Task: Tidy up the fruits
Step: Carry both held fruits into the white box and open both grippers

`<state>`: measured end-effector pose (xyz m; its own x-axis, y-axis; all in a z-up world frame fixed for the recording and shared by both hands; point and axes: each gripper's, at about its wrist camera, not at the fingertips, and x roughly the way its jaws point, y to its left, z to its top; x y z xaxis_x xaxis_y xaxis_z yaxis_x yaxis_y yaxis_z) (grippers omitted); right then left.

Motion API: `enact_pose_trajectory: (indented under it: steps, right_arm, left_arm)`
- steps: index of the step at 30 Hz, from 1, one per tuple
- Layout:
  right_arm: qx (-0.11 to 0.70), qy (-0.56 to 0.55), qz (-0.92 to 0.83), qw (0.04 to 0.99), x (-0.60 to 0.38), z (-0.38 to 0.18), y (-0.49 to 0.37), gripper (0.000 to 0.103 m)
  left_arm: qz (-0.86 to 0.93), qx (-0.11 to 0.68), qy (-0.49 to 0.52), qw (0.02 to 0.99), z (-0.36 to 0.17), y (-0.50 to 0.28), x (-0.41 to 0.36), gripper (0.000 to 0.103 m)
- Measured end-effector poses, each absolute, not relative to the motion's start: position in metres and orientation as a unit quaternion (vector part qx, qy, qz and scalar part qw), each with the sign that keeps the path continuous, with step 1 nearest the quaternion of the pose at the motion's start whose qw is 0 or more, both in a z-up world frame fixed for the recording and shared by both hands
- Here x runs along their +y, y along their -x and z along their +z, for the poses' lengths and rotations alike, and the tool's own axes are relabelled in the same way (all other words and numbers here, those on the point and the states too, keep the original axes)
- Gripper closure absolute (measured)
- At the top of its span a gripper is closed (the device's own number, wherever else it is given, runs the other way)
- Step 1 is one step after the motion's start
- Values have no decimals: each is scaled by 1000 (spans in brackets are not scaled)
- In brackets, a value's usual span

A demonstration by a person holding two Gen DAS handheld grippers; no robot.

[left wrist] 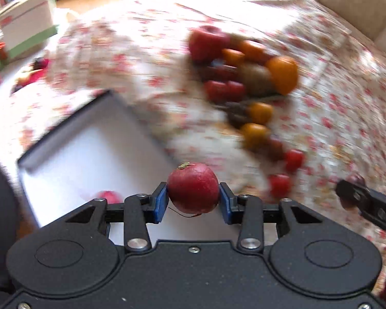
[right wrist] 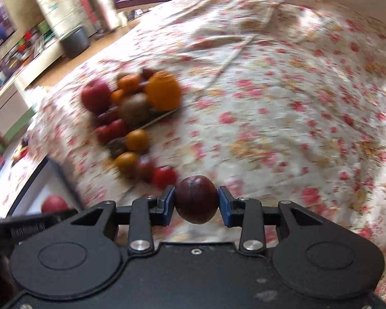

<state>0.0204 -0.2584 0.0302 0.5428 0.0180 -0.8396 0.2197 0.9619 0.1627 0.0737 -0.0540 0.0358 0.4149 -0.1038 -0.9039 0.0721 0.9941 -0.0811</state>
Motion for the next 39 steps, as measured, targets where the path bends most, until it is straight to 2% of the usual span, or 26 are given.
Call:
enact_pose_trajectory:
  steps: [7,14,19,39]
  right_arm:
    - [508,-97,27,855,-182,28,-23,65]
    - [539,-74,54,837,-115,19,-30,65]
    - [560,-82,49,823,-89,9,-33,65]
    - [575,-60,27,816,-90,-21,-23,65]
  left_arm:
    - [52,514,16,856,45,-71,31,54]
    - [70,514,36,854,30,-66,71,54]
    - [61,556,49,828,4,-71,81,54]
    - [64,568,27,820,-3,-73,74,54]
